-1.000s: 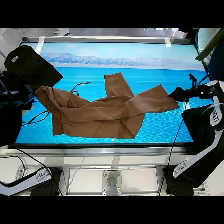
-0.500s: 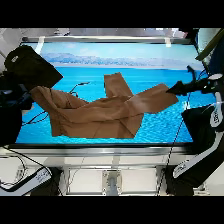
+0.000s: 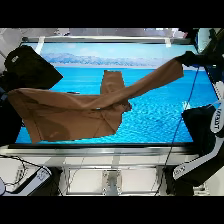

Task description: Fold the clothes and pants, and hang the long-sleeved shirts on hangers.

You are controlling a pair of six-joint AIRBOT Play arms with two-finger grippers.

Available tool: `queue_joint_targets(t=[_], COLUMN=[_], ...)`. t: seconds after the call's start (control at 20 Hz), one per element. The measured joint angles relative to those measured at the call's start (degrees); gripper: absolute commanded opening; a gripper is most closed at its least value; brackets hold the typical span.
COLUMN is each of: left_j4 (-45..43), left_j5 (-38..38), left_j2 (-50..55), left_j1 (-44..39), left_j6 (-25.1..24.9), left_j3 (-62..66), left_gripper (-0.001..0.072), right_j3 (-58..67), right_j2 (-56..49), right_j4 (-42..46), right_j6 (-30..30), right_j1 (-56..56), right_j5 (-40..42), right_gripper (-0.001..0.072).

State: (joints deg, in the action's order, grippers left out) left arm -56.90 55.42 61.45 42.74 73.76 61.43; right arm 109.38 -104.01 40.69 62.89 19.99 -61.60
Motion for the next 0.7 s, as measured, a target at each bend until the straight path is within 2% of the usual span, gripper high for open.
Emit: queue_joint_targets(t=[0.1,0.3,0.45,0.6,0.65,0.7], left_j4=[-0.55,-4.87,-6.86,-7.67,-7.82,-8.02], left_j5=[-2.29,-8.13,-11.85,-15.82,-16.96,-17.94], left_j2=[2.25,6.38,9.03,11.41,12.04,12.66], left_j1=[-0.61,-1.2,-2.05,-3.17,-3.67,-4.31], left_j6=[1.03,5.95,8.2,10.49,11.3,11.65], left_j3=[0.0,0.0,0.0,0.0,0.0,0.0], left_gripper=[0.0021,0.0021,0.0021,0.0023,0.0029,0.0184], right_j3=[0.48,0.83,0.9,0.96,0.96,0.96], right_j2=[-2.45,-7.32,-10.21,-12.15,-12.63,-12.96], right_j4=[0.59,0.98,1.03,1.03,1.03,1.03], right_j6=[4.15,16.22,21.79,24.13,24.59,24.81], right_j1=[-2.69,-5.25,-5.99,-6.64,-6.84,-7.1], right_j5=[8.44,25.2,30.95,33.2,33.86,34.42], right_gripper=[0.0013,0.0013,0.0013,0.0015,0.0124,0.0296])
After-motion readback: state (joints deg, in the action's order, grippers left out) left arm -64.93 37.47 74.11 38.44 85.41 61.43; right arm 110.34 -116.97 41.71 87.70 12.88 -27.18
